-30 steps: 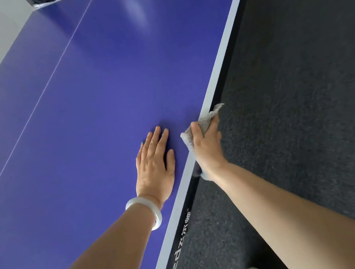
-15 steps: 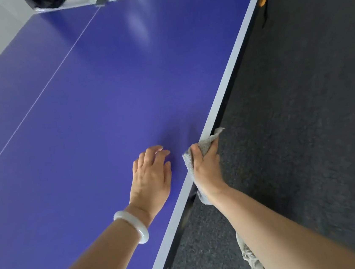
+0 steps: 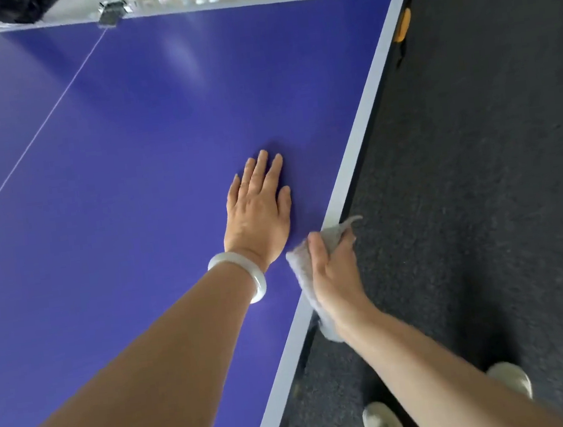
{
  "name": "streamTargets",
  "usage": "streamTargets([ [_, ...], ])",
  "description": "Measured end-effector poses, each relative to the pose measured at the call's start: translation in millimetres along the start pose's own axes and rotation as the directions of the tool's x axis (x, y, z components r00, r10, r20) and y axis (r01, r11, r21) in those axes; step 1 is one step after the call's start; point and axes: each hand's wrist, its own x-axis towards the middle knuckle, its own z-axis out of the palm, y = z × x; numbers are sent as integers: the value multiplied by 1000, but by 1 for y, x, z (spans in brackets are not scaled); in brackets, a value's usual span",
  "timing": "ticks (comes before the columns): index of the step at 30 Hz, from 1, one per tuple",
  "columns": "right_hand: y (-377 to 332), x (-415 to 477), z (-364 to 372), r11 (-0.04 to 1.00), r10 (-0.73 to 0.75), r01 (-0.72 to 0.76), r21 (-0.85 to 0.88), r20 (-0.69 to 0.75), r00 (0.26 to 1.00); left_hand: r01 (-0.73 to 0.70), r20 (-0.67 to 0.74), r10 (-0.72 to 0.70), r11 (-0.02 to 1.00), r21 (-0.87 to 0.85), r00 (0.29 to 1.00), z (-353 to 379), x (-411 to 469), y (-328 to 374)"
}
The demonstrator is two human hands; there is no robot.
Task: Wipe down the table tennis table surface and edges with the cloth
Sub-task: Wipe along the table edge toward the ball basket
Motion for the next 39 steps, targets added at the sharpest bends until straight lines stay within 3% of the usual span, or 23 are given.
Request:
streamTargets([
  [6,-98,180,-40,997,-61,58,-53,-60,996,24,10,-24,1000,-5,1000,-3,2,0],
  [10,-134,223,-53,995,-105,104,-10,-74,992,27,3,-27,1000,9,1000,-3,0,-4],
  [15,-104,191,-41,984,-158,164,74,-78,984,40,3,-40,999,17,999,0,3,0],
  [22,-47,73,-13,997,-29,25,73,53,998,55,34,-57,996,74,998,0,4,4],
  [24,-41,44,-17,998,68,-66,-20,135,988,61,78,-77,979,192,994,-1,4,10],
  [26,-41,29,-32,959,200,-131,-252,270,942,94,128,-139,947,307,982,-5,3,24],
  [28,-48,16,-54,889,316,-136,-438,371,873,171,213,-239,940,296,947,-14,-1,51],
  [30,-60,8,-77,870,325,-124,-476,365,872,234,294,-300,942,240,907,-20,-13,79],
  [33,-88,1,-110,879,233,-77,-470,284,930,328,395,-327,942,67,859,-36,-26,113],
  [36,-118,-6,-145,900,152,-36,-435,234,960,363,396,-260,908,-210,881,-68,-31,147],
  [37,-128,-7,-157,894,116,-1,-448,230,966,377,384,-239,861,-342,892,-80,-31,160],
  [39,-149,-10,-180,853,-2,126,-506,238,971,440,411,-210,655,-615,887,-104,-29,192],
])
